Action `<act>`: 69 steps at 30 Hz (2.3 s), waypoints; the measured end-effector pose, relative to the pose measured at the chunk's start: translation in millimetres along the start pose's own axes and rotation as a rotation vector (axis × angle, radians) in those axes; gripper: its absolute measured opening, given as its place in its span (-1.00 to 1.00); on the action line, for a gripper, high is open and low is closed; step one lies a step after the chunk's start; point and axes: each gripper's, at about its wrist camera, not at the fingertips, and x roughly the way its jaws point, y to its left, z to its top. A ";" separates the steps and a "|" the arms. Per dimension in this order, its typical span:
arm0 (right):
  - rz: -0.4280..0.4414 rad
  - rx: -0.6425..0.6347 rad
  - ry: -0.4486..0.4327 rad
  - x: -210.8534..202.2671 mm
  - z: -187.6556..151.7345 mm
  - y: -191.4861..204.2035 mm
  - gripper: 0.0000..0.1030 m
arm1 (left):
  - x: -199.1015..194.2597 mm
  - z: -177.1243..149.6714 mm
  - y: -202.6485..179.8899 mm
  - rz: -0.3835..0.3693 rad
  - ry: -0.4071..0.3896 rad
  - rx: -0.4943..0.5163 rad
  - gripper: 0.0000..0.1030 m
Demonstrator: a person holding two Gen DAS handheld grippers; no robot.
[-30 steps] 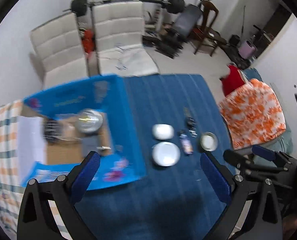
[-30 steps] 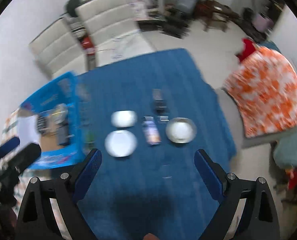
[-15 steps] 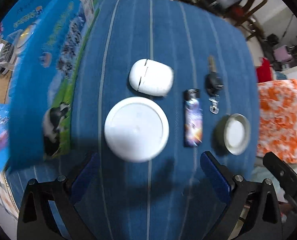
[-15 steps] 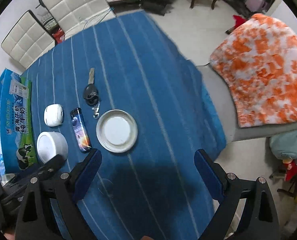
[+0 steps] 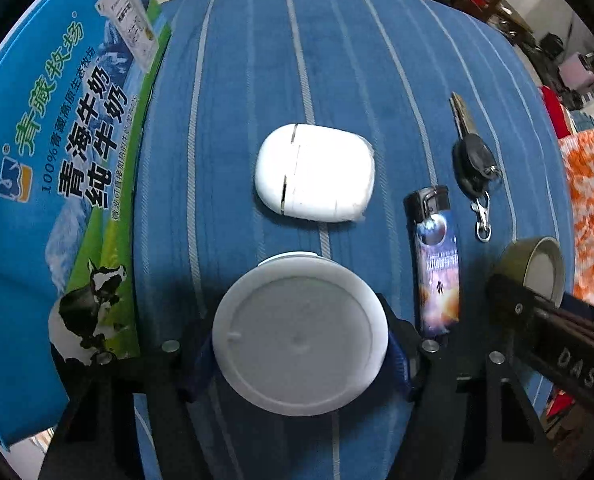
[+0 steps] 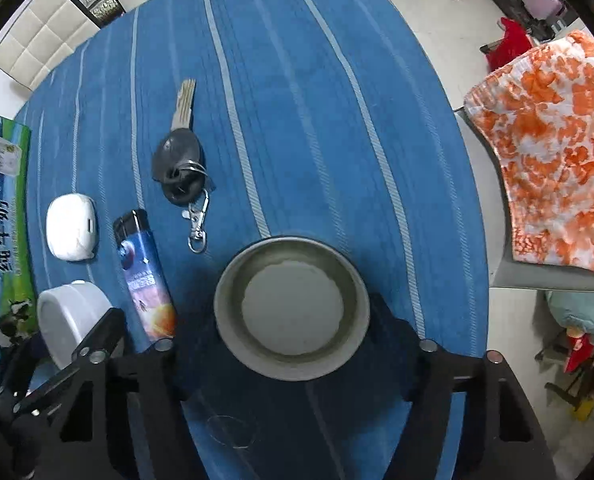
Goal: Organize rigid objects
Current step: 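Grasp the white round lid with the left tool while the right tool grasps the metal tin lid, then carry the white lid and metal tin lid toward the blue box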
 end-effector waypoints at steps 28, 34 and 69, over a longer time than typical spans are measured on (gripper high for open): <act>-0.038 -0.051 -0.252 -125.0 -38.4 -9.6 0.31 | -117.9 -3.0 -19.5 -0.138 -0.173 0.144 0.27; 0.024 -0.096 -0.301 -167.7 -65.6 30.8 0.31 | -166.4 -1.4 36.5 -0.145 -0.277 0.122 0.27; 0.184 -0.445 -0.160 -81.5 -94.8 395.9 0.31 | -97.7 21.2 346.5 -0.225 -0.068 -0.198 0.27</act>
